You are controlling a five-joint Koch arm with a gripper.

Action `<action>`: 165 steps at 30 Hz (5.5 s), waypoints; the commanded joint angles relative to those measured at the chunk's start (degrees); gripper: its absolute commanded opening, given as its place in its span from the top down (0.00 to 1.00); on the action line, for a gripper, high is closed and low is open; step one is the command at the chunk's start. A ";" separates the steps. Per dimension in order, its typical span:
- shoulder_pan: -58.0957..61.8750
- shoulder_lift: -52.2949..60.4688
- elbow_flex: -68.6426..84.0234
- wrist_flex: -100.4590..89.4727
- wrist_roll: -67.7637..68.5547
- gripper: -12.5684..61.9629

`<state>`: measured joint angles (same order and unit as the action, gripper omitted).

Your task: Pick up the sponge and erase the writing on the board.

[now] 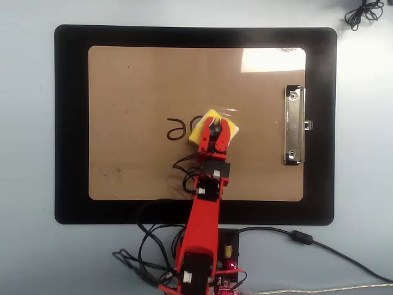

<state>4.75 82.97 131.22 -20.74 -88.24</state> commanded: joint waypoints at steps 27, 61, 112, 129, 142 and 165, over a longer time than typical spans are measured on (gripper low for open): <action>-9.84 8.61 7.38 10.37 -5.54 0.94; -19.86 5.10 1.93 10.55 -7.73 0.94; 6.24 11.95 11.07 5.71 1.49 0.94; -12.92 9.32 5.89 4.39 -4.83 0.94; -46.41 35.24 9.40 19.69 -7.73 0.94; -60.91 14.41 -6.06 15.56 -11.78 0.46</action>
<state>-54.93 95.62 128.06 -1.23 -98.00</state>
